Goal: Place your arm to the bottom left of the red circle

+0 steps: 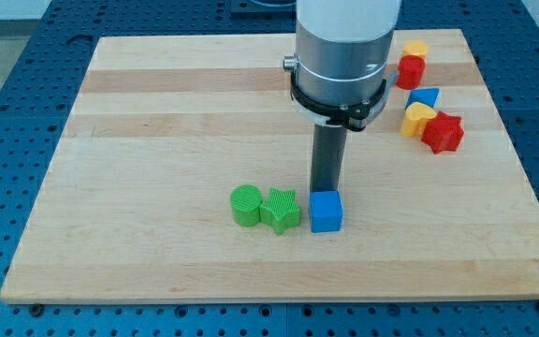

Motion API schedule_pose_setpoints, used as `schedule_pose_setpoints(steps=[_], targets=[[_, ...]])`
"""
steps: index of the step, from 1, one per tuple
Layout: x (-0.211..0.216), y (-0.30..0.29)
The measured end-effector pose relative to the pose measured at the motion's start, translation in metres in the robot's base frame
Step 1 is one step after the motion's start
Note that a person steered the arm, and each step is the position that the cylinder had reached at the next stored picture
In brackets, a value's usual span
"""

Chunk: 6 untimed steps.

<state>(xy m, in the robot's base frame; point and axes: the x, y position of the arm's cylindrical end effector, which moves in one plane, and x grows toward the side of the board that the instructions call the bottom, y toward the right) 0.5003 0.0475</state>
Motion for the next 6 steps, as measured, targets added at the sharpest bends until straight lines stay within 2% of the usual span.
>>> schedule_pose_setpoints(steps=[1,2,3,4,5,6], targets=[[-0.003,0.023],[-0.022,0.014],[-0.048,-0.042],[-0.085,-0.048],[-0.136,-0.040],[-0.162,-0.002]])
